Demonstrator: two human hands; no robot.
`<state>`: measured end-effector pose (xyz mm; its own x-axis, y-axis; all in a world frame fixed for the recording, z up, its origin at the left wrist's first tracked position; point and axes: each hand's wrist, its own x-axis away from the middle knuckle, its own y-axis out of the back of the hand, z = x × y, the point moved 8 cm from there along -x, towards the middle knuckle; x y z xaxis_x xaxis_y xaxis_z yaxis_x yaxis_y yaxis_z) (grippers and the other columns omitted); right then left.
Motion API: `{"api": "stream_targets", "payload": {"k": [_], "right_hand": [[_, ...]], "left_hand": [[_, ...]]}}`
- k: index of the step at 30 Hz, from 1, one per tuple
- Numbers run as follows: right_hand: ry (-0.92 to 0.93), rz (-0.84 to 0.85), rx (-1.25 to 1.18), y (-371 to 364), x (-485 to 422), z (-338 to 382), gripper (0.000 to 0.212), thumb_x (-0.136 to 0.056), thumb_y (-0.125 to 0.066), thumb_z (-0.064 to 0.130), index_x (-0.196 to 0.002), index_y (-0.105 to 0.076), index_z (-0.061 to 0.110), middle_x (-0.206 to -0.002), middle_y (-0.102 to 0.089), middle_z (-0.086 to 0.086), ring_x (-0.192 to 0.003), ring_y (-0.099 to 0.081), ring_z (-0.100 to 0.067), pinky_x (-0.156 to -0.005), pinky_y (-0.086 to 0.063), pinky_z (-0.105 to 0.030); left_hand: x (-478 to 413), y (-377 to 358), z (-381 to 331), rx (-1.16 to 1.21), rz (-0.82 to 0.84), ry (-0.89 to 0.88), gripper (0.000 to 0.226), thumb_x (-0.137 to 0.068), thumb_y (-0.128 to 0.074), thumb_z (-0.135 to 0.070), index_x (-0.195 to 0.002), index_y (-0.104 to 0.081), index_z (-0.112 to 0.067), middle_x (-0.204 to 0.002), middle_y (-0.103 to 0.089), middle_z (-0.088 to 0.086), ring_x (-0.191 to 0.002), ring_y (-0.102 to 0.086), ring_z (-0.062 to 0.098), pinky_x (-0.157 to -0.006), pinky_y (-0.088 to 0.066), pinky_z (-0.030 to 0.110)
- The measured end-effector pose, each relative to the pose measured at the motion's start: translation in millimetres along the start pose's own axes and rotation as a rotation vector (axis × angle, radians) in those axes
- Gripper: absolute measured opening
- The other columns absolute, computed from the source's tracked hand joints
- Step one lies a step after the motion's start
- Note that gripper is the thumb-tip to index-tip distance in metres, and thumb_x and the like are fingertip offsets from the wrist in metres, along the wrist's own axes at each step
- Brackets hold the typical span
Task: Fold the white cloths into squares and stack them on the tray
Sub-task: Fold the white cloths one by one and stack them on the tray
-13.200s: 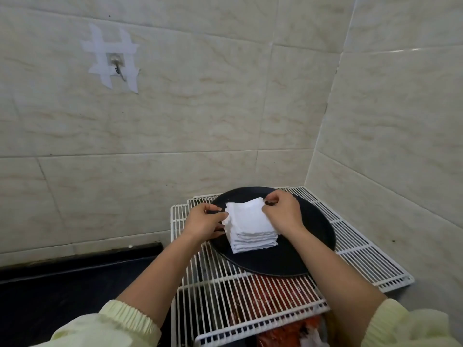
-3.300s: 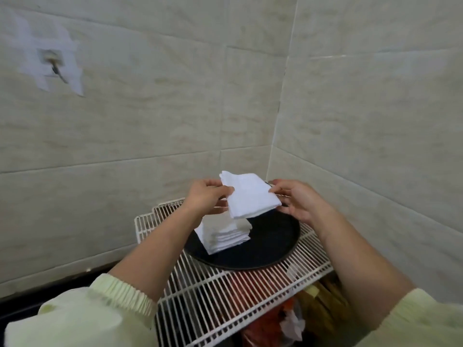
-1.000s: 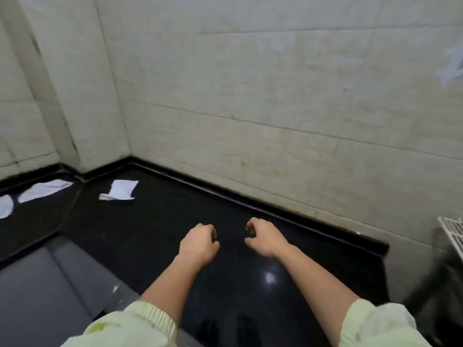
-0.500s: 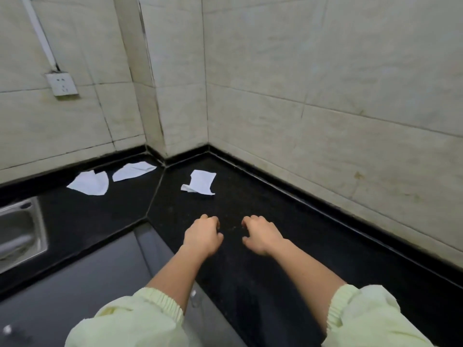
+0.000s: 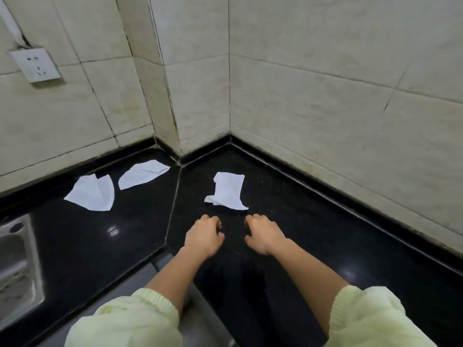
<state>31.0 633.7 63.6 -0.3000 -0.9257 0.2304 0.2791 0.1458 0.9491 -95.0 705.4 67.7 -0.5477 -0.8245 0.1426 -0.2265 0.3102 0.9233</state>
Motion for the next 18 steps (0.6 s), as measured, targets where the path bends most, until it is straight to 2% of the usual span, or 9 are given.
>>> {"api": "stream_targets", "payload": {"k": [4,10,13,18], "right_hand": [[-0.050,0.012,-0.052,-9.5,-47.6,1.2,0.036,-0.091,-0.052,0.023,-0.125,-0.048,0.010,-0.129,-0.050,-0.010,-0.119,-0.046,-0.030,-0.098,-0.042,-0.043],[-0.191,-0.018,-0.118,-27.6,-114.9,1.8,0.039,-0.094,-0.051,0.024,-0.130,-0.044,0.012,-0.131,-0.046,-0.008,-0.121,-0.043,-0.027,-0.098,-0.042,-0.039],[-0.264,-0.052,-0.152,-35.7,-139.9,1.4,0.042,-0.094,-0.051,0.021,-0.134,-0.041,0.014,-0.136,-0.040,-0.007,-0.122,-0.039,-0.025,-0.097,-0.039,-0.036],[-0.352,-0.083,-0.153,-49.1,-158.9,-5.1,0.044,-0.091,-0.053,0.019,-0.134,-0.041,0.015,-0.137,-0.036,-0.005,-0.124,-0.035,-0.025,-0.101,-0.034,-0.035]], "left_hand": [[-52.1,-6.3,28.8,0.049,0.032,0.008,0.027,-0.088,-0.053,-0.026,-0.115,-0.059,-0.019,-0.115,-0.051,0.003,-0.103,-0.055,0.023,-0.081,-0.046,0.034],[-129.7,-17.9,72.8,0.159,0.055,0.028,0.040,-0.090,-0.055,-0.025,-0.128,-0.053,-0.012,-0.125,-0.051,0.008,-0.109,-0.056,0.024,-0.087,-0.047,0.035],[-160.3,-26.8,91.7,0.212,0.066,0.044,0.039,-0.091,-0.055,-0.024,-0.128,-0.052,-0.014,-0.124,-0.050,0.007,-0.109,-0.055,0.025,-0.084,-0.046,0.035],[-188.6,-41.9,104.1,0.260,0.068,0.013,0.038,-0.089,-0.058,-0.024,-0.126,-0.050,-0.019,-0.124,-0.048,0.005,-0.115,-0.047,0.022,-0.088,-0.049,0.038]]}}
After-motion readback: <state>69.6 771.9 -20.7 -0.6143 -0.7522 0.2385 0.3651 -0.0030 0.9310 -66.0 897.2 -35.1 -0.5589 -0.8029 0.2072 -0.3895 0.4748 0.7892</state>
